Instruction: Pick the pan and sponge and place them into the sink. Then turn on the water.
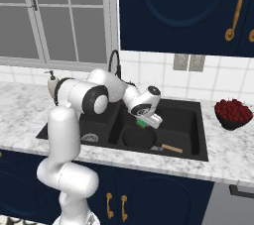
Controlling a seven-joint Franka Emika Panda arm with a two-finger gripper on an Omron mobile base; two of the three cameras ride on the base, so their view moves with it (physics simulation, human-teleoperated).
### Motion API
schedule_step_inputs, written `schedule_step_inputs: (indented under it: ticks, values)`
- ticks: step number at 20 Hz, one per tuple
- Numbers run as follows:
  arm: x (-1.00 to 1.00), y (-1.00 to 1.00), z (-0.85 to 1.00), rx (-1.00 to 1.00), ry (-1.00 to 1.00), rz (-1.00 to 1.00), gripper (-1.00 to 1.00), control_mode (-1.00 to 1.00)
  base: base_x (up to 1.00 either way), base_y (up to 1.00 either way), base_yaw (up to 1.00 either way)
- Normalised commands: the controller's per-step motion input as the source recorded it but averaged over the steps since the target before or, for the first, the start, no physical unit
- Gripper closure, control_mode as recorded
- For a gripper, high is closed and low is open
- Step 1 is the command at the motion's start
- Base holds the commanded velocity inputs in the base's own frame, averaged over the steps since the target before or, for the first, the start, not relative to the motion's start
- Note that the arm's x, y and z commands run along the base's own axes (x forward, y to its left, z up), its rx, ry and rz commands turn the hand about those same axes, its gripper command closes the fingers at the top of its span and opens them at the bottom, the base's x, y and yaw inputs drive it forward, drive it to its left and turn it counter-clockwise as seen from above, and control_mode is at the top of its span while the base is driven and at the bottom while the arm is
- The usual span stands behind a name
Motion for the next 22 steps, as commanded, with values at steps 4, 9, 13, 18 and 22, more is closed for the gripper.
schedule_step_inputs:
  ticks: [4, 9, 13, 18, 22]
  values:
    - [-0.39, 0.0, -0.03, 0.0, -0.09, 0.34, 1.0, -1.0, 0.0, 0.0, 0.0]
    - [-0.54, -0.14, -0.02, -0.01, -0.08, 0.28, 1.0, -1.0, 0.0, 0.0, 0.0]
    - [-0.18, -0.38, -0.33, 0.0, -0.13, 0.33, 1.0, -1.0, 0.0, 0.0, 0.0]
    - [0.0, -0.65, -0.61, 0.0, -0.19, 0.35, 1.0, -1.0, 0.0, 0.0, 0.0]
    - [-0.31, -0.91, -0.68, 0.0, -0.13, 0.29, 1.0, -1.0, 0.0, 0.0, 0.0]
